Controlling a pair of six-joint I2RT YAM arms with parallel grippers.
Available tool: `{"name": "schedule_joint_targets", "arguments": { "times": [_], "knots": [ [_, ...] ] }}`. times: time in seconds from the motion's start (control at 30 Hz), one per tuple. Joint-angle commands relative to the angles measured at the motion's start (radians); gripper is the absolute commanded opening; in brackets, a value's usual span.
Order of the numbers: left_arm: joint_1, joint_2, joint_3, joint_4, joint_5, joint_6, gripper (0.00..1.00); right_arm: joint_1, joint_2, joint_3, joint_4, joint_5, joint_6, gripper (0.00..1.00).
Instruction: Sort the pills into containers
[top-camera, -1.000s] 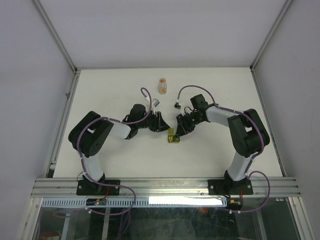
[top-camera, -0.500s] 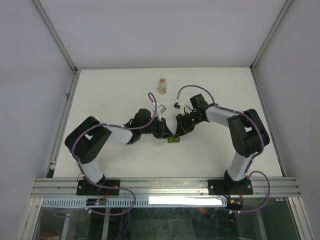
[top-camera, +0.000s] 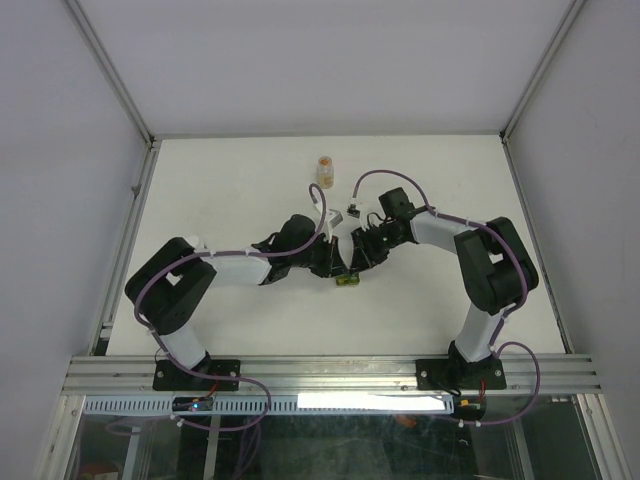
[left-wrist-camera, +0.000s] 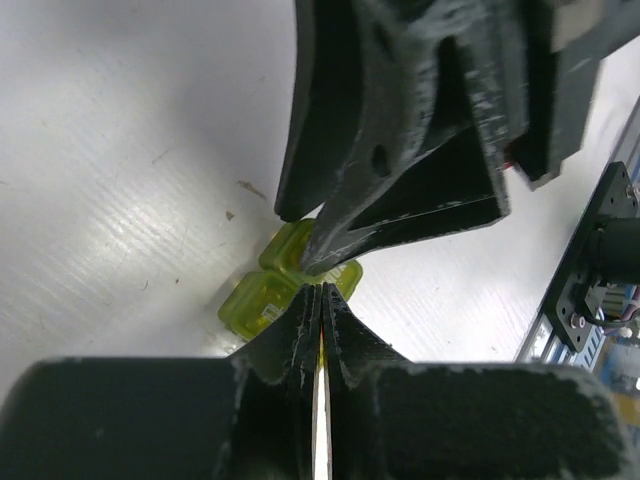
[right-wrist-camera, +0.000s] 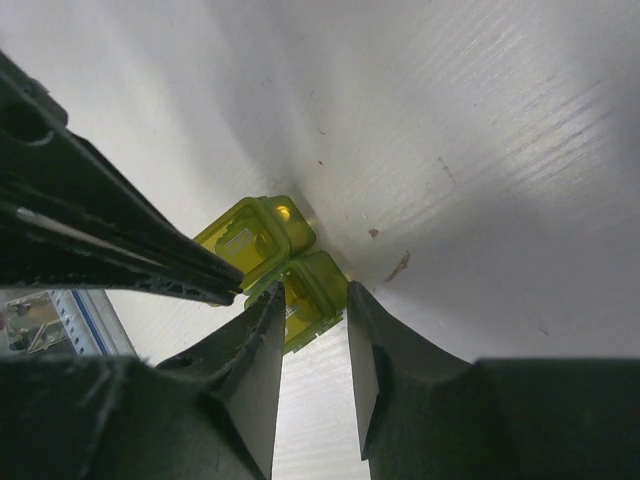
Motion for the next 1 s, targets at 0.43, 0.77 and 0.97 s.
{"name": "schedule_joint_targets", "arguments": {
  "times": [0.43,0.77,0.97],
  "knots": [
    [-0.046,-0.071,0.081,-0.15,-0.129,0.055,0.0,0.013,0.023,0.015,-0.015,0.089,-0.022,0.32],
    [-0.062,0.063,0.11,-0.269,-0.159,0.034,0.0,0.016,0.032,0.023,-0.024,0.103,-0.023,0.32],
    [-0.061,-0.056,0.148,-0.284,-0.202,0.042,0.0,0.015,0.02,0.026,-0.025,0.087,-0.02,0.34]
  ]
}}
